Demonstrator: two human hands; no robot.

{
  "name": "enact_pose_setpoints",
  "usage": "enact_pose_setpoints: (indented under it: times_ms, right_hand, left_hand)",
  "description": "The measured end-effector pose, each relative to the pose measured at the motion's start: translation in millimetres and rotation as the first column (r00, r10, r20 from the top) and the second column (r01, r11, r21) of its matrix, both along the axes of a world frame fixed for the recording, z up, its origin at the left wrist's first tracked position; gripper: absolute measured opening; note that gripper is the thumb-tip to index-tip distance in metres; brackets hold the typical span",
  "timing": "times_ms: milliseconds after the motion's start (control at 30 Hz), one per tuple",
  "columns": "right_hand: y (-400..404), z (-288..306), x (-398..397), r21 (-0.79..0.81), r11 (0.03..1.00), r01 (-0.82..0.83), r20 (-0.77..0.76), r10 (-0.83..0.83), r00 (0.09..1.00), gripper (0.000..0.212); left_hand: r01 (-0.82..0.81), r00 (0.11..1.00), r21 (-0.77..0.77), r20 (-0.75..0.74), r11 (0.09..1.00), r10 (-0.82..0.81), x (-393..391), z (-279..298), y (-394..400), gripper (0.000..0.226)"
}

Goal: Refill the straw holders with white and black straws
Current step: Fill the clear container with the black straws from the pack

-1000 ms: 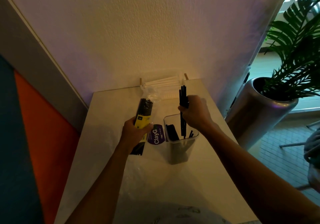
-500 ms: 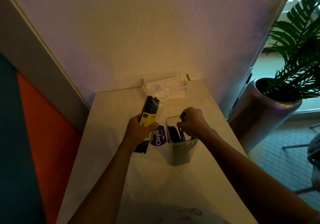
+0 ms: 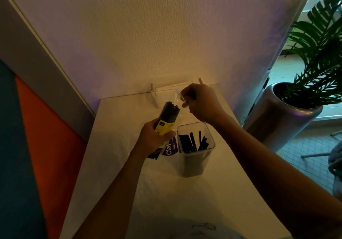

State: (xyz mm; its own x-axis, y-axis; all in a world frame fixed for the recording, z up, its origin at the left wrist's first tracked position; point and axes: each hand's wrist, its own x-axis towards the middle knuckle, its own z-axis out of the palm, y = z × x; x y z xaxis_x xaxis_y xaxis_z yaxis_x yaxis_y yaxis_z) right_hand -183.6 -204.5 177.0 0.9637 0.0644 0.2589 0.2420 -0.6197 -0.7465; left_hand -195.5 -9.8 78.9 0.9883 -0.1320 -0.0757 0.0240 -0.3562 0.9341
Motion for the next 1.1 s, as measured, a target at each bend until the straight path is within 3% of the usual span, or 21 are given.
enact_pose_setpoints:
  times_ms: [267,467,833,1100]
  right_hand:
    - [-4,0,5,-0.194,0.966,-0.17,-0.177,0.136,0.975,0.014]
    - [-4,0,3,-0.183,0.954,-0.236,-0.218,0.194,0.956,0.018]
    - [4,-11,0,-0.096,0.994,-0.054,-0.088,0.046,0.995,0.003]
    - [5,-6,-6,-0.088,0.996,-0.026,-0.031,0.023,0.999,0.011]
  left_hand:
    - [0.042,0.999,0.01,0.023,0.999,-0.042,2,8,-2,0.035]
    - [0.041,0.999,-0.013,0.023,0.999,-0.041,3,8,-1,0.034]
    - [0.031,0.999,-0.038,-0.008,0.999,-0.031,0,19,-9,0.034]
    - [0.029,1.0,-0.027,-0.009,0.999,-0.029,-2,21,-10,0.036]
